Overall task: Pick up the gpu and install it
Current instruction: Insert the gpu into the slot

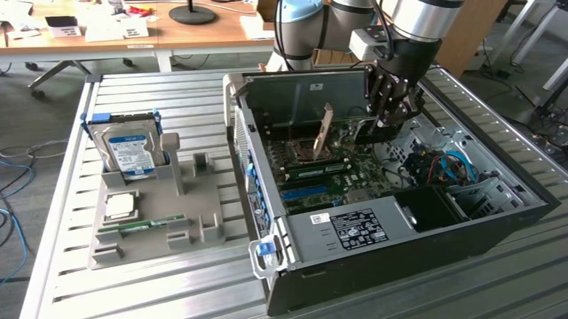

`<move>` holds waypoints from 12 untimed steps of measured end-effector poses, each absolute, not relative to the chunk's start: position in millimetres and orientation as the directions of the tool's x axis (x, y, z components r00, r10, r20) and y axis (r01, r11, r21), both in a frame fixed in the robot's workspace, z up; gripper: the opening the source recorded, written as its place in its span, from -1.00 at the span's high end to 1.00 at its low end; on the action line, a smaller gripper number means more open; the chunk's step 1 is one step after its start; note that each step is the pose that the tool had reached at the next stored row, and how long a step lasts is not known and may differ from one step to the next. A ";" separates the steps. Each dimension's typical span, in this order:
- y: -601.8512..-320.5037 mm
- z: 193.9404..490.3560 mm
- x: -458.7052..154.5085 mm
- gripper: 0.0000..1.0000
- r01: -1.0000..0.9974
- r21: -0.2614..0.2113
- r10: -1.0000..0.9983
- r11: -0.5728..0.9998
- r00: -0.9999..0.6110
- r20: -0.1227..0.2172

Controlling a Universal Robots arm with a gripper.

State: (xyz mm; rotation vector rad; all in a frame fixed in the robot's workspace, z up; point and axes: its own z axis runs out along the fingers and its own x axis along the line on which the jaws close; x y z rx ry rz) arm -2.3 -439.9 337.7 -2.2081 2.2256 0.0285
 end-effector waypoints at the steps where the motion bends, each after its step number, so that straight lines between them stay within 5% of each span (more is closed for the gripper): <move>1: -439.9 337.7 -2.3 0.47 -1.000 0.008 -1.000 0.008 -0.008 -0.017; 12: -439.9 336.5 -2.3 0.47 -1.000 0.008 -1.000 0.008 -0.008 -0.017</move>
